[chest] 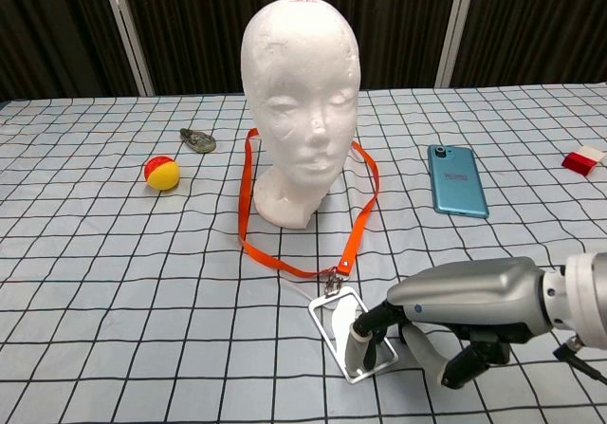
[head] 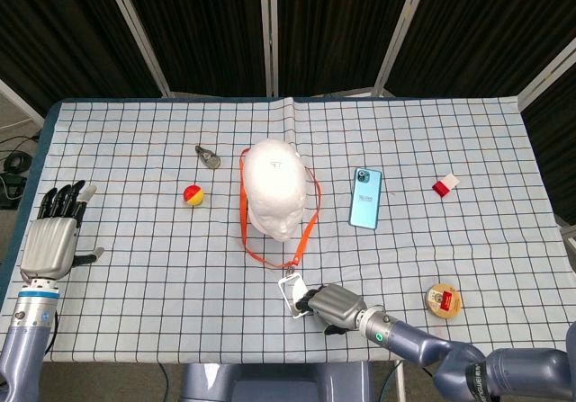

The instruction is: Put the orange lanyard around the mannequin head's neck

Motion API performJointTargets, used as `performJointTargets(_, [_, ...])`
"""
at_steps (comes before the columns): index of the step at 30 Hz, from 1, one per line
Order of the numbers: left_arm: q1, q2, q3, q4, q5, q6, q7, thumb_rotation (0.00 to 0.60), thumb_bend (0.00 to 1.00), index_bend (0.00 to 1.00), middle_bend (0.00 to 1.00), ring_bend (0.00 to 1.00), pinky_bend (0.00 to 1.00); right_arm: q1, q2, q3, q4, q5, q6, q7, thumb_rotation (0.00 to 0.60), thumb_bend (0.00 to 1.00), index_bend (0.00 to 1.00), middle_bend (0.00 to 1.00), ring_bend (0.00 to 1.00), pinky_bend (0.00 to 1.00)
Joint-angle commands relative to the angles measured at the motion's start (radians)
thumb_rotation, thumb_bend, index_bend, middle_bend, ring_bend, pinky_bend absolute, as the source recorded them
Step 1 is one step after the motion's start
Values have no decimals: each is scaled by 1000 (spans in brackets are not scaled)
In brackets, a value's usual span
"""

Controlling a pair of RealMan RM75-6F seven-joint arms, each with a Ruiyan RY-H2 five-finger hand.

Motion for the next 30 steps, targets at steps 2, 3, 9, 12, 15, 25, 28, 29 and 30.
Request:
performJointTargets(2, [1, 0, -1, -1, 0, 0, 1, 600, 0, 0, 0, 0, 0, -4, 22, -11, -29, -24, 9, 6, 600, 984, 300, 292, 217, 294])
performJointTargets(3, [1, 0, -1, -1, 0, 0, 2, 600, 0, 0, 0, 0, 0, -8, 32, -10, -41, -36, 22, 11, 600, 984, 300, 293, 217, 294])
performJointTargets(9, [8, 3, 2, -4, 10, 6, -3, 600, 0, 0, 0, 0, 0, -58, 146, -24, -106, -167, 164, 44, 600, 985, 303, 294, 217, 297])
performJointTargets(12, [14, 7, 6, -6, 17, 10, -9, 600, 0, 0, 0, 0, 0, -92, 200, -38, -102, -239, 252, 43, 600, 984, 304, 294, 217, 299])
performJointTargets(15, [24, 14, 12, -9, 31, 19, -22, 600, 0, 0, 0, 0, 0, -153, 261, -53, -62, -323, 398, 26, 600, 983, 304, 293, 217, 302])
performJointTargets(25, [69, 28, 47, 3, 100, 62, -77, 600, 0, 0, 0, 0, 0, -428, 264, -9, 253, -329, 897, 16, 600, 206, 115, 46, 29, 6])
performJointTargets(28, [78, 29, 54, 14, 113, 69, -90, 600, 0, 0, 0, 0, 0, -483, 241, 13, 302, -261, 943, 27, 600, 9, 26, 0, 0, 0])
performJointTargets(29, [81, 29, 56, 18, 117, 72, -95, 600, 0, 0, 0, 0, 0, -500, 235, 21, 308, -237, 954, 37, 600, 1, 14, 0, 0, 0])
performJointTargets(30, [85, 28, 58, 22, 124, 75, -100, 600, 0, 0, 0, 0, 0, -519, 230, 32, 312, -207, 966, 45, 600, 0, 3, 0, 0, 0])
